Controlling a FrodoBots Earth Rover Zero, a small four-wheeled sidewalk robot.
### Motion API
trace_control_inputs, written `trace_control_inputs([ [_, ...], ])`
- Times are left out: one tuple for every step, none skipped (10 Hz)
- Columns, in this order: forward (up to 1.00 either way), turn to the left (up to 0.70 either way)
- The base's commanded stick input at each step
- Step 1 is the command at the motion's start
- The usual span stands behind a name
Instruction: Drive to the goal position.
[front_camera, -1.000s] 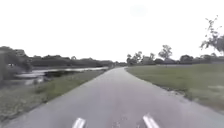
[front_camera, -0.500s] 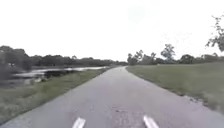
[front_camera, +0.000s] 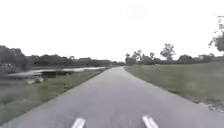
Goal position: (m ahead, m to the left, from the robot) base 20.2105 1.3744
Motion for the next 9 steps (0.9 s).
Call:
trace_control_inputs([
  [0.85, 0.0],
  [0.85, 0.0],
  [0.85, 0.0],
  [0.85, 0.0],
  [0.85, 0.0],
  [0.85, 0.0],
  [0.85, 0.0],
  [0.85, 0.0],
  [0.85, 0.0],
])
